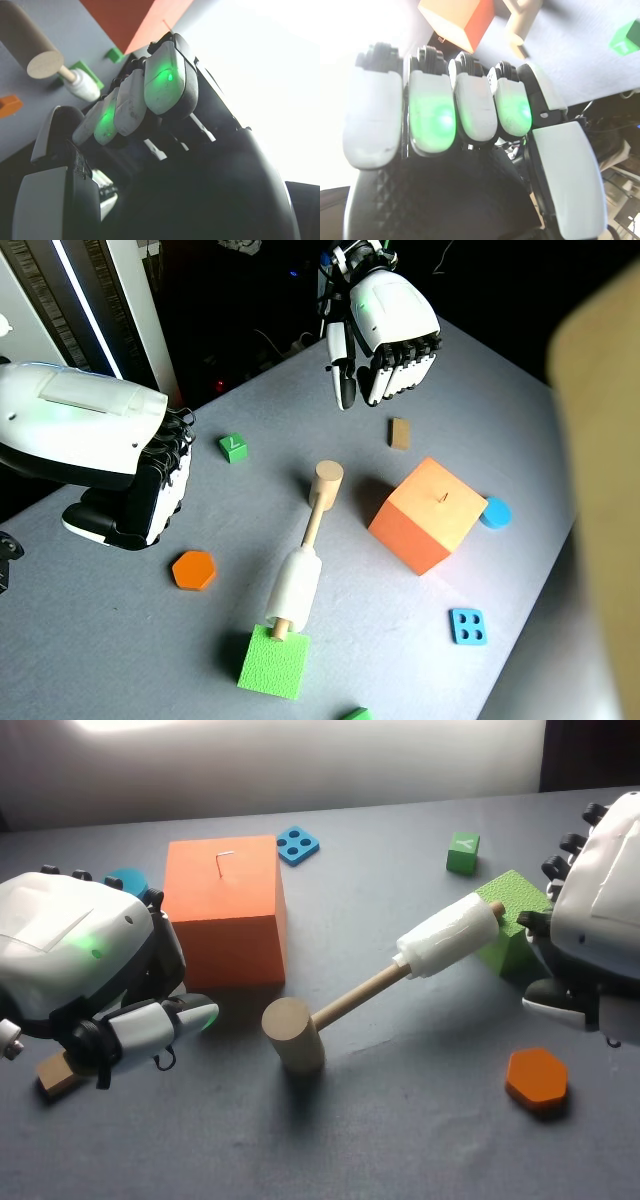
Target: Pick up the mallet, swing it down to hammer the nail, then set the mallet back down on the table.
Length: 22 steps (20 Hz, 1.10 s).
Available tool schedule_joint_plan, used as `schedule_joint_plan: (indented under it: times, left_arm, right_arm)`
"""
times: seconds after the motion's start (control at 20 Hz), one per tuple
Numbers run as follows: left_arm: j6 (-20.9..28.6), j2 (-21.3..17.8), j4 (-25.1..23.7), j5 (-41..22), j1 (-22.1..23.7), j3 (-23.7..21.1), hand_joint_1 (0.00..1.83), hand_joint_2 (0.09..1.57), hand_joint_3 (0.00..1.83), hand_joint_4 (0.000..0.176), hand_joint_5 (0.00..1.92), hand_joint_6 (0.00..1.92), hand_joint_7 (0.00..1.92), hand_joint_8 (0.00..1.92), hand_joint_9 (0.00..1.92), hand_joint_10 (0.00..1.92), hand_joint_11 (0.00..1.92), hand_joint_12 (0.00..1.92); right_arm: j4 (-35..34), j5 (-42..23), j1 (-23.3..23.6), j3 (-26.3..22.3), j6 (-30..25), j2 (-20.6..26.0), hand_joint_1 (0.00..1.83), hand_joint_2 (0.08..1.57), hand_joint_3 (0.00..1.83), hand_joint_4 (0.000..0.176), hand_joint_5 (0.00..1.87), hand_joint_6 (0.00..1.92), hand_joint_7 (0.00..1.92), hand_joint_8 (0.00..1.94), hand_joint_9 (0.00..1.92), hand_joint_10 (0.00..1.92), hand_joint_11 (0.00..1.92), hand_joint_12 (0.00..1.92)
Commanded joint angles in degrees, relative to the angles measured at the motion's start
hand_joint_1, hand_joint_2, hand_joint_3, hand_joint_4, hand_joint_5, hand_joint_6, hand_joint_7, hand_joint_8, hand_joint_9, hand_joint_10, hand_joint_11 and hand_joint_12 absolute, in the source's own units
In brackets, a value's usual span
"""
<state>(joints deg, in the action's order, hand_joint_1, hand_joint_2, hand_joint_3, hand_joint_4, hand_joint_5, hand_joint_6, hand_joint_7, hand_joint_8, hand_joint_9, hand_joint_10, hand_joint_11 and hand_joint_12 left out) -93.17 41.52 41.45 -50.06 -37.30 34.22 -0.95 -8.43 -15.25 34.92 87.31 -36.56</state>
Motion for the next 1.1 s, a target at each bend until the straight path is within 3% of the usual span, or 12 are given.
schedule_joint_plan:
  times: [0.0, 0.2, 0.3, 0.35, 0.45, 0.55, 0.65, 0.75, 0.9, 1.05]
  left_arm:
    - [-0.14, -0.29, -2.35, -5.66, 0.67, 0.07, 0.00, 1.22, 0.08, 0.000, 0.00, 0.00, 0.00, 0.00, 0.00, 0.00, 0.00, 0.00]
    - [0.82, -0.55, -3.20, -5.66, 0.09, 0.07, 0.00, 1.23, 0.04, 0.000, 0.00, 0.00, 0.00, 0.00, 0.00, 0.00, 0.00, 0.00]
    - [1.71, -0.78, -3.88, -5.66, -0.28, 0.10, 0.00, 1.22, 0.03, 0.000, 0.00, 0.00, 0.00, 0.00, 0.00, 0.00, 0.00, 0.00]
    - [3.20, -0.96, -5.43, -5.66, -0.76, 0.27, 0.00, 1.23, 0.03, 0.000, 0.00, 0.00, 0.00, 0.00, 0.00, 0.00, 0.00, 0.00]
    - [4.91, -1.28, -7.21, -5.57, -1.45, 0.40, 0.00, 1.23, 0.03, 0.000, 0.00, 0.00, 0.00, 0.00, 0.00, 0.00, 0.00, 0.00]
    - [7.62, -1.69, -9.68, -4.45, -2.23, 0.89, 0.00, 1.24, 0.03, 0.000, 0.00, 0.00, 0.00, 0.00, 0.00, 0.00, 0.00, 0.00]
    - [11.93, -2.09, -14.26, -1.97, -2.65, 2.21, 0.00, 1.24, 0.03, 0.000, 0.00, 0.00, 0.00, 0.00, 0.00, 0.00, 0.00, 0.00]
    - [18.32, -2.21, -21.89, 2.97, -2.42, 4.48, 0.00, 1.25, 0.03, 0.000, 0.00, 0.00, 0.00, 0.00, 0.00, 0.00, 0.00, 0.00]
    - [29.29, -2.20, -34.17, 7.82, -2.35, 8.23, 0.00, 1.25, 0.02, 0.000, 0.00, 0.00, 0.00, 0.00, 0.00, 0.00, 0.00, 0.00]
    - [35.81, -2.20, -40.62, 9.46, -2.60, 10.71, 0.00, 1.25, 0.02, 0.000, 0.00, 0.00, 0.00, 0.00, 0.00, 0.00, 0.00, 0.00]
  right_arm:
    - [-0.40, -6.56, 0.50, -0.13, 0.43, 0.22, 0.18, 1.08, 0.05, 0.000, 0.17, 0.03, 0.15, 0.02, 0.11, 0.05, 0.00, 0.43]
    - [-2.74, -6.51, 1.25, -0.11, 0.44, 0.48, 0.20, 1.10, 0.01, 0.000, 0.21, 0.01, 0.19, 0.00, 0.15, 0.02, 0.00, 0.48]
    - [-2.93, -6.39, 1.43, -0.08, 0.45, 0.64, 0.20, 1.10, 0.00, 0.000, 0.18, 0.00, 0.15, 0.00, 0.12, 0.00, 0.00, 0.40]
    - [-2.93, -5.89, 1.38, 0.07, 0.58, 0.73, 0.30, 1.07, 0.00, 0.000, 0.17, 0.00, 0.14, 0.00, 0.11, 0.00, 0.00, 0.36]
    - [-3.03, -5.18, 1.01, 0.46, 0.63, 0.72, 0.89, 0.95, 0.00, 0.000, 0.03, 0.00, 0.02, 0.00, 0.01, 0.00, 0.00, 0.05]
    - [-3.42, -6.16, 0.52, 1.72, 0.61, 0.49, 1.21, 0.89, 0.00, 0.000, 0.00, 0.00, 0.00, 0.00, 0.00, 0.00, 0.00, 0.00]
    - [-5.43, -6.35, 0.52, 2.96, 0.30, 0.15, 1.20, 0.89, 0.00, 0.000, 0.00, 0.00, 0.00, 0.00, 0.00, 0.00, 0.00, 0.00]
    - [-6.39, -5.75, 0.78, 3.46, 0.30, -0.29, 1.27, 0.90, 0.00, 0.000, 0.00, 0.00, 0.00, 0.00, 0.00, 0.00, 0.00, 0.00]
    - [-12.39, 3.45, 4.10, 6.28, 0.88, -3.71, 1.24, 0.90, 0.00, 0.000, 0.00, 0.00, 0.00, 0.00, 0.00, 0.00, 0.00, 0.00]
    - [-13.71, 5.38, 4.80, 8.07, 3.47, -5.58, 1.23, 0.92, 0.00, 0.000, 0.00, 0.00, 0.00, 0.00, 0.00, 0.00, 0.00, 0.00]
